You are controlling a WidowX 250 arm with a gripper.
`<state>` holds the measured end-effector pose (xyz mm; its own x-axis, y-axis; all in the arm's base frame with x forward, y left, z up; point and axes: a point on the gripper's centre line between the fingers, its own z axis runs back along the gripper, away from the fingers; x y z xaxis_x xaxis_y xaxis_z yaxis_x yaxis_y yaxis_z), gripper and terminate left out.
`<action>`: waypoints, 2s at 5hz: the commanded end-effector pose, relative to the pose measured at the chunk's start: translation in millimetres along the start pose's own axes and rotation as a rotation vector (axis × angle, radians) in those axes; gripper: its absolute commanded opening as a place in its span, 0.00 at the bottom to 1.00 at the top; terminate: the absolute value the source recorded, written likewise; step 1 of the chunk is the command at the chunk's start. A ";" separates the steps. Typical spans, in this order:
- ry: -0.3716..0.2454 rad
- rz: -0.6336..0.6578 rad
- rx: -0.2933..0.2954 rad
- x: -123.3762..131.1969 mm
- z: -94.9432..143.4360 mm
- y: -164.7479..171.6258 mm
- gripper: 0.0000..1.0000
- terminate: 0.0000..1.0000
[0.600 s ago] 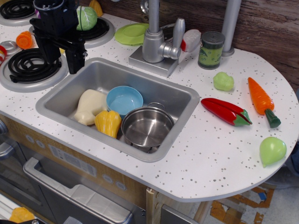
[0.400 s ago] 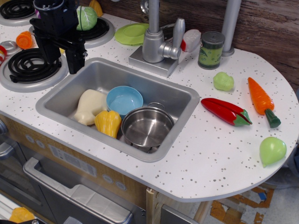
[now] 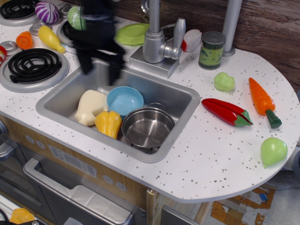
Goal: Put broccoli in pot or pan
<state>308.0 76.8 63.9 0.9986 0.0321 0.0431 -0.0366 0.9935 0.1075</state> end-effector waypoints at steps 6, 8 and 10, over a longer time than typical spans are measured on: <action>-0.238 -0.004 -0.094 126.2 28.5 -145.0 1.00 0.00; -0.266 -0.060 -0.115 146.2 2.8 -140.4 1.00 0.00; -0.272 -0.090 -0.165 151.2 -16.8 -145.7 1.00 0.00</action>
<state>455.2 -64.7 14.7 0.9660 -0.0597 0.2515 0.0717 0.9967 -0.0391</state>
